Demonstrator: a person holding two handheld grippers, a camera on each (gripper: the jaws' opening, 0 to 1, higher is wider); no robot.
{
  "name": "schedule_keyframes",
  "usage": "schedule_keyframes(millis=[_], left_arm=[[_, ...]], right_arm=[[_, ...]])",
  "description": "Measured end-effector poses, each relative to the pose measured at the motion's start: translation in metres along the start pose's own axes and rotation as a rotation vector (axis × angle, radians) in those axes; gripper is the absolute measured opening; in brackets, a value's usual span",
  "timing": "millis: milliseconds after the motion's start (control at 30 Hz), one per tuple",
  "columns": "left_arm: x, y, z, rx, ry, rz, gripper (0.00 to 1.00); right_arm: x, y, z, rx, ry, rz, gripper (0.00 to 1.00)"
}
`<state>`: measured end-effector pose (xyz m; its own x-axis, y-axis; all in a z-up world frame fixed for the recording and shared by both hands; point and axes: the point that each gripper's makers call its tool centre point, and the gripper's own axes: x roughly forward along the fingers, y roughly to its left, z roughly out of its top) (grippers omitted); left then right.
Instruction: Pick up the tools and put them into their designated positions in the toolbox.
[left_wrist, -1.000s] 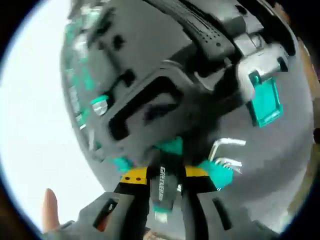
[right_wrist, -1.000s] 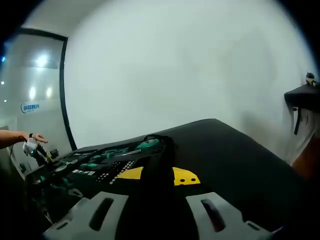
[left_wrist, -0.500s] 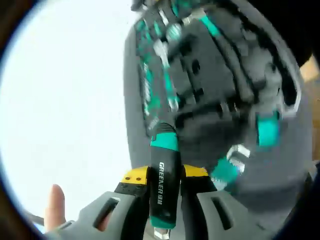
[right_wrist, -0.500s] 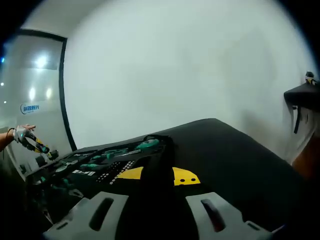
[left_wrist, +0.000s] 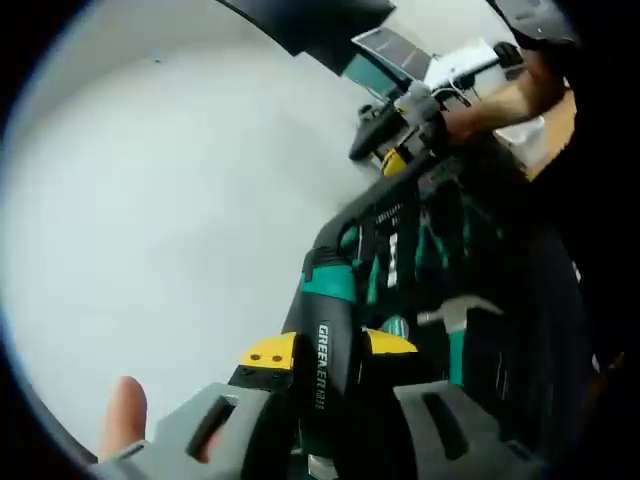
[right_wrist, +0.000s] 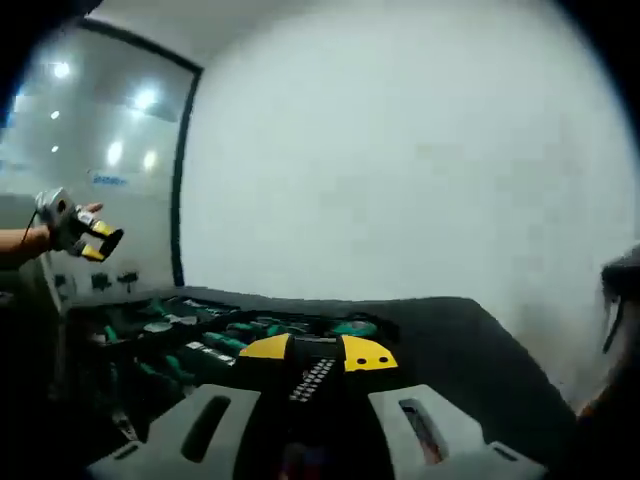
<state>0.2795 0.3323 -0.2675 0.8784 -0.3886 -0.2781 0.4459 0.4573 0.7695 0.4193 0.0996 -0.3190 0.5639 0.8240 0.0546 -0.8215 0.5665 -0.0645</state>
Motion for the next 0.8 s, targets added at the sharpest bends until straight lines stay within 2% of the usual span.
schedule_keyframes(millis=[67,100,167,200,267,300,333,367,533,633,700,733,767,800], left_arm=[[0.009,-0.011,0.017,-0.07,-0.057,-0.019,0.19],[0.014,-0.018,0.025,-0.111,-0.081,-0.045,0.19],[0.025,-0.032,0.038,-0.167,-0.098,-0.077,0.19],[0.028,-0.039,0.043,-0.185,-0.102,-0.097,0.19],[0.036,-0.048,0.061,-0.197,-0.166,-0.115,0.19],[0.039,-0.048,0.066,-0.195,-0.183,-0.101,0.19],[0.044,-0.05,0.074,-0.224,-0.216,-0.091,0.19],[0.048,-0.052,0.077,-0.249,-0.219,-0.094,0.19],[0.069,-0.054,0.096,-0.355,-0.298,-0.086,0.19],[0.083,-0.057,0.102,-0.415,-0.325,-0.107,0.19],[0.089,-0.062,0.099,-0.427,-0.307,-0.12,0.19],[0.091,-0.066,0.096,-0.426,-0.299,-0.13,0.19],[0.091,-0.074,0.087,-0.436,-0.263,-0.147,0.19],[0.088,-0.078,0.076,-0.441,-0.227,-0.149,0.2]], right_arm=[[0.006,0.039,0.016,-0.017,-0.011,0.104,0.15],[0.01,0.071,0.027,-0.016,-0.019,0.198,0.15],[0.015,0.11,0.04,-0.001,-0.036,0.308,0.15],[0.019,0.119,0.041,-0.002,-0.026,0.321,0.15],[0.025,0.137,0.044,-0.035,-0.031,0.36,0.13],[0.028,0.141,0.045,-0.033,-0.037,0.365,0.13],[0.03,0.144,0.046,-0.031,-0.035,0.365,0.13],[0.03,0.143,0.048,-0.027,-0.038,0.362,0.12],[0.023,0.13,0.077,0.083,-0.127,0.298,0.09],[0.02,0.132,0.09,0.061,-0.151,0.276,0.08],[0.023,0.138,0.093,0.045,-0.162,0.266,0.08],[0.026,0.151,0.091,0.039,-0.156,0.304,0.09],[0.03,0.162,0.086,0.024,-0.13,0.339,0.09],[0.036,0.172,0.071,-0.047,-0.083,0.358,0.09]])
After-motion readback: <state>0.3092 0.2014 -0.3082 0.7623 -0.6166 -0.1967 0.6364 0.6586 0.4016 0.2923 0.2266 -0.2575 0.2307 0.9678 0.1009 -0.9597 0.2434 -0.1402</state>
